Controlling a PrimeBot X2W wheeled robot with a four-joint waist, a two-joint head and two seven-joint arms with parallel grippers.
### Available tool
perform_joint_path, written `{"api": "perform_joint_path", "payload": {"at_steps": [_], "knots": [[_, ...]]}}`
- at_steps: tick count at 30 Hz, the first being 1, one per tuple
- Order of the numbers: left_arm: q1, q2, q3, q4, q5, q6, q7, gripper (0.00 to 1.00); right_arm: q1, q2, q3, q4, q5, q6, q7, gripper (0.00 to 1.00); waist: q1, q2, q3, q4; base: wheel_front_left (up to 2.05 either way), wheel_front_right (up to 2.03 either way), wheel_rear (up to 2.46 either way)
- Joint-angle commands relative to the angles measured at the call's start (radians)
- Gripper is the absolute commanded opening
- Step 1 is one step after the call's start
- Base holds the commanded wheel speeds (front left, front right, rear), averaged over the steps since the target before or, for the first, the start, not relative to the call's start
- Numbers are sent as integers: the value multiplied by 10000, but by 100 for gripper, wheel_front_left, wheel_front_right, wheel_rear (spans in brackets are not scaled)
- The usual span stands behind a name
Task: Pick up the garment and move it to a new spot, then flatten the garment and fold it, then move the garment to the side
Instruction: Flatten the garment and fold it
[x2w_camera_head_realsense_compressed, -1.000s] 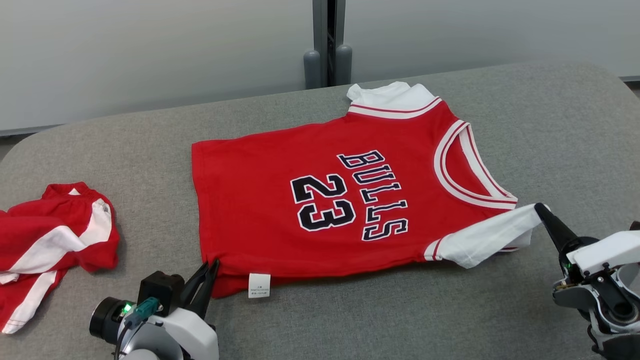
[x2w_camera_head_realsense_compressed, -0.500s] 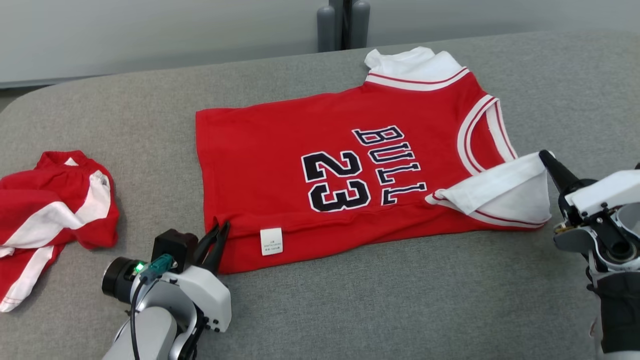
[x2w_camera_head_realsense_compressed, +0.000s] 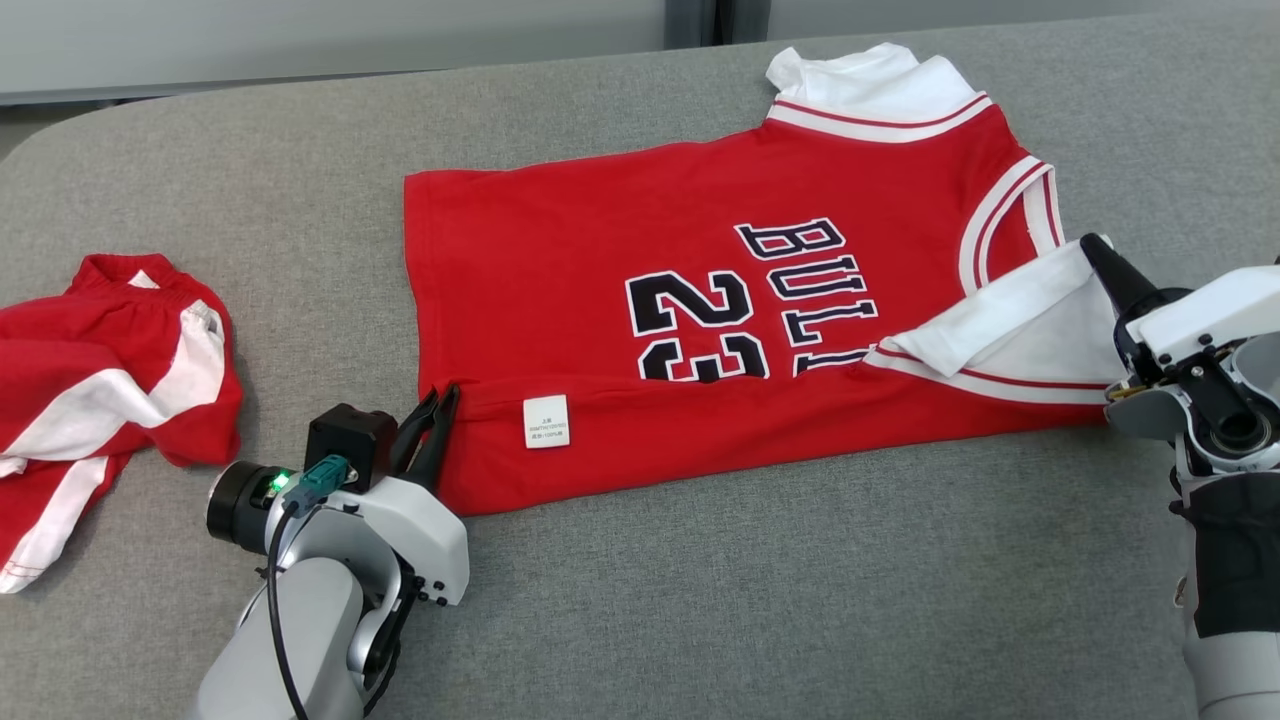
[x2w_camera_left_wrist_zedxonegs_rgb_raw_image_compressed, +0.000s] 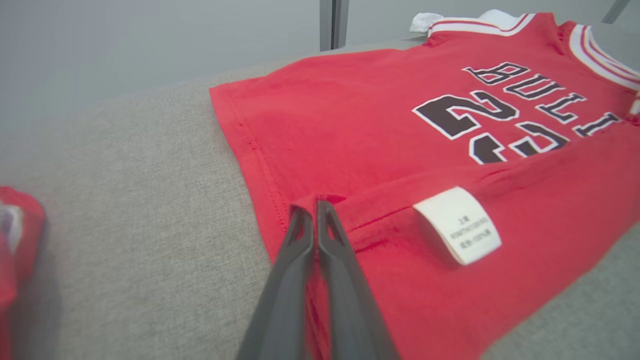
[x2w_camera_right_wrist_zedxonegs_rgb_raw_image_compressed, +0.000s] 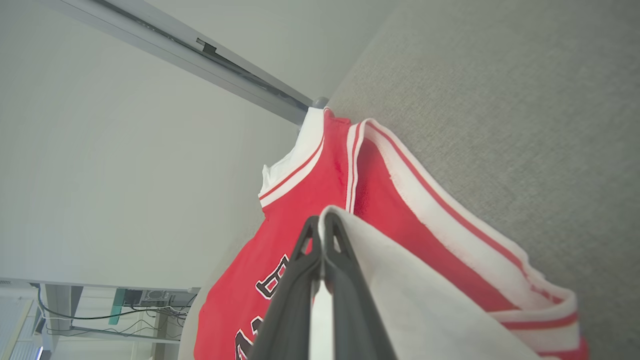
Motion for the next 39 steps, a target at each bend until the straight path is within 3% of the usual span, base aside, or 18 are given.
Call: {"api": "perform_joint_path", "payload": {"at_steps": [1,31,32,33,34,36,37,38,39], "knots": [[-213,-3,9,88,-39,4,-77,0,-162,-43,3,62,-76,4,-87,0,0,0,69,17,0,0,0],[-935,-412,-158,1524,-148,160,-966,0,-641,-224,486,622,122,4,-1477,0,0,0,439,287,0,0,0],[-950,-420,-171,1546,-152,153,-979,0,-673,-244,485,710,72,4,-1542,24,0,0,441,298,0,0,0],[-970,-425,-183,1569,-148,147,-981,6,-720,-237,495,757,60,4,-1600,58,0,0,445,305,0,0,0],[-995,-428,-196,1593,-149,146,-982,26,-771,-225,500,795,93,4,-1627,100,0,0,454,309,0,0,0],[-1038,-434,-214,1647,-138,179,-1009,55,-840,-240,526,871,143,4,-1689,100,0,0,460,315,0,0,0],[-1058,-438,-214,1680,-133,229,-1020,92,-861,-253,533,897,162,4,-1761,100,0,0,457,314,0,0,0],[-1070,-444,-202,1725,-143,264,-1021,100,-867,-259,554,921,176,4,-1801,100,0,0,450,310,0,0,0],[-1075,-461,-178,1759,-186,296,-1025,100,-869,-257,574,941,194,4,-1875,100,0,0,440,300,0,0,0]]}}
